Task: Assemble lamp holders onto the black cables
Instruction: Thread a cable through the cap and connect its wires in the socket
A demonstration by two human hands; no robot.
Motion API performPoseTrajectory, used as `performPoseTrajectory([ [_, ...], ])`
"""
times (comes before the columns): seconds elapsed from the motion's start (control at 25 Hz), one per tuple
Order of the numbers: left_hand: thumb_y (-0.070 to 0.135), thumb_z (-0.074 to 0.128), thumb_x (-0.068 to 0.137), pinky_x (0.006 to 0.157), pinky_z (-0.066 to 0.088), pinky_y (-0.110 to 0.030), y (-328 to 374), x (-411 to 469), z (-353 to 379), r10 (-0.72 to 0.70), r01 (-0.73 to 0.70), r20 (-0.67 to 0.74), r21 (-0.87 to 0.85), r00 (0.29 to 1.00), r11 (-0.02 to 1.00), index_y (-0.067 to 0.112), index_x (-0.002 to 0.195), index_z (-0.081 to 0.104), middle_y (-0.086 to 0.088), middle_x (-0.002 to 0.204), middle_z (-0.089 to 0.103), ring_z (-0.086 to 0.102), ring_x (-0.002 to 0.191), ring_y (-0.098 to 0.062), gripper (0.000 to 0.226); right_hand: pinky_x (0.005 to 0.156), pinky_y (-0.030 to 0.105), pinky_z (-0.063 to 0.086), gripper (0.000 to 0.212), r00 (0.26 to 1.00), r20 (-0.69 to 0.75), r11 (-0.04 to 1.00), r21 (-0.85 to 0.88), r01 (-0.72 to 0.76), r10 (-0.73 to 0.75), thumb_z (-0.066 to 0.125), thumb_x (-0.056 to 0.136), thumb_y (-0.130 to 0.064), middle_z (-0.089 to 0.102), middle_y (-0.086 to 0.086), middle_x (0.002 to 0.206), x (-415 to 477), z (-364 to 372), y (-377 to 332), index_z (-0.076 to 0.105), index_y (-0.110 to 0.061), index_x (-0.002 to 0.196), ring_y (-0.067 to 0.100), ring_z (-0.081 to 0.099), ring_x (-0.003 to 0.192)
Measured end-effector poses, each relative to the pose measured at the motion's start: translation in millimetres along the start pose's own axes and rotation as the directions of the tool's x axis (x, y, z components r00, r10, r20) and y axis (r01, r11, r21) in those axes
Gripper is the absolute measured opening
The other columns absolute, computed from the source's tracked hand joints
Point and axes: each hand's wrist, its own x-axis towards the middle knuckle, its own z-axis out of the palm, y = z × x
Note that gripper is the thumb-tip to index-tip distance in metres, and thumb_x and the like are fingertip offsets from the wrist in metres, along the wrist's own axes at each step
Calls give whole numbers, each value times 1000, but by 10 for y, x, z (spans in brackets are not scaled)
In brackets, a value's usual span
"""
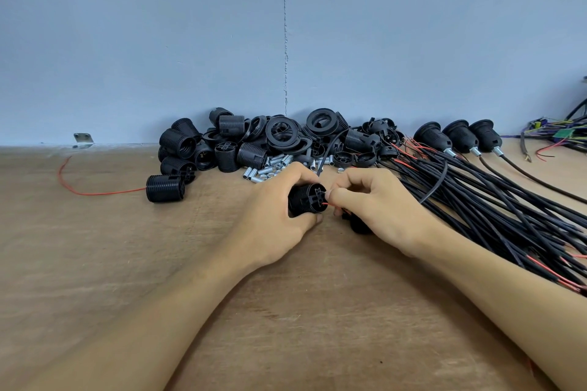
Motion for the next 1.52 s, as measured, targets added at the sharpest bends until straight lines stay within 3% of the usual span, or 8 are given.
performPoseTrajectory([
  [0.16,7,78,78,80,48,-31,18,-14,5,70,-67,-23,119,997,991,30,101,64,13,92,67,63,91,-9,35,54,14,40,12,1000,-28,1000,-30,5,-6,69,84,-17,68,4,70,-12,18,-1,67,-14,73,3,51,55],
  [0.4,2,74,76,84,45,-26,28,-16,8,141,-126,-51,222,989,967,23,104,68,13,95,66,59,94,-10,36,57,12,38,12,988,-87,982,-151,113,-127,70,84,-12,64,-2,72,-61,51,-53,68,-13,73,0,51,57],
  [0.64,0,71,75,90,40,-11,50,-29,1,189,-174,-35,255,981,951,25,109,70,17,103,68,58,101,-2,42,52,12,35,17,997,43,991,-119,68,-64,69,87,-13,53,-9,61,-24,-14,-51,63,-5,74,1,43,53],
  [0.88,0,72,78,89,45,-21,67,-21,-1,195,-180,-34,252,980,951,23,107,70,14,102,69,61,101,-5,37,58,23,39,22,996,81,999,2,32,-33,65,92,-22,60,18,73,-13,-32,-16,64,-5,77,11,49,62],
  [1.16,12,80,79,79,44,-9,57,-29,-6,8,0,-69,109,998,994,34,106,60,23,98,71,65,93,1,41,60,21,42,10,995,-63,996,-29,79,-81,70,91,-23,66,2,69,-11,5,40,70,-25,81,8,53,61],
  [1.4,13,80,81,74,49,-29,56,-36,4,-4,7,-24,124,1000,992,30,101,63,13,86,71,65,82,-9,31,49,8,33,15,984,-65,978,-142,153,-164,68,90,-12,54,-9,61,-34,24,27,68,-16,76,-1,48,48],
  [1.52,12,79,80,82,48,-27,63,-30,-10,33,-27,-25,186,999,982,28,106,69,11,94,70,63,91,-8,32,49,9,32,15,978,-48,960,-208,188,-202,68,90,-15,56,-5,63,-40,4,6,67,-16,75,0,45,47],
])
